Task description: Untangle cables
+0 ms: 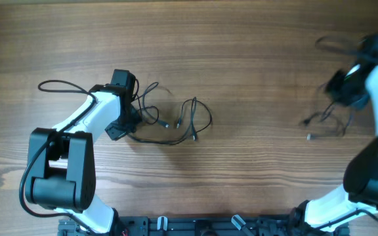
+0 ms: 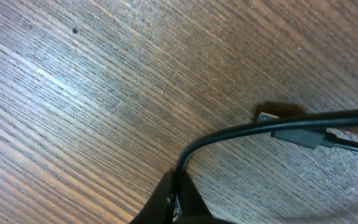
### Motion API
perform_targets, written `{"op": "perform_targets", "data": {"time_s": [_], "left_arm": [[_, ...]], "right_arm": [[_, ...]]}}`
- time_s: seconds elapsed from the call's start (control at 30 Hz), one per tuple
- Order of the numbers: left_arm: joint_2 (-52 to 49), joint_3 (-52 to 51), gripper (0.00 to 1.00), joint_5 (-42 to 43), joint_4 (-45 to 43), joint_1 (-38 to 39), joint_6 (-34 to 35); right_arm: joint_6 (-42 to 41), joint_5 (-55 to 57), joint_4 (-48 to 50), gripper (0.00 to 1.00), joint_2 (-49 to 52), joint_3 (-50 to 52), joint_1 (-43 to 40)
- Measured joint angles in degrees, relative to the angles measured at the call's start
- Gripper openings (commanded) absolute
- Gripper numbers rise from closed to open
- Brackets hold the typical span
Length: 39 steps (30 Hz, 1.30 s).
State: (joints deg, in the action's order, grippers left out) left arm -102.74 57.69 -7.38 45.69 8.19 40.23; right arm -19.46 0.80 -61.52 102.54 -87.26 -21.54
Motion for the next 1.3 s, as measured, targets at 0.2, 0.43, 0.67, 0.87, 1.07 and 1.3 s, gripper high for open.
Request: {"op": "perform_targets", "data": {"time_s": [0.2, 0.43, 0.67, 0.87, 1.07, 1.3], "left_arm": [[0.0, 0.0, 0.05, 0.2, 0.0, 0.0, 0.0], [0.0, 0.0, 0.05, 0.2, 0.0, 0.0, 0.0], [0.0, 0.0, 0.04, 0.2, -0.1, 0.0, 0.0], [0.2, -0.5, 0.04, 8.1, -11.1, 1.7, -0.1], [-0.8, -1.2, 0.08, 22.1, -20.4, 18.8, -10.3], [9.0, -1.6, 0.37, 23.9, -12.0, 10.3, -14.9]], "right_arm": [[0.0, 0.4, -1.4, 0.04, -5.0, -7.9, -12.1], [-0.2, 0.5, -2.4, 0.82, -5.0, -7.8, -17.0], [0.3, -8.9, -3.3, 0.97, -5.0, -7.8, -17.0], [3.8, -14.9, -11.4, 0.95, -5.0, -7.8, -12.3], [8.1, -15.5, -15.2, 0.95, -5.0, -7.8, 4.9], [8.0, -15.8, -11.0, 0.91, -5.0, 6.0, 24.0]]}}
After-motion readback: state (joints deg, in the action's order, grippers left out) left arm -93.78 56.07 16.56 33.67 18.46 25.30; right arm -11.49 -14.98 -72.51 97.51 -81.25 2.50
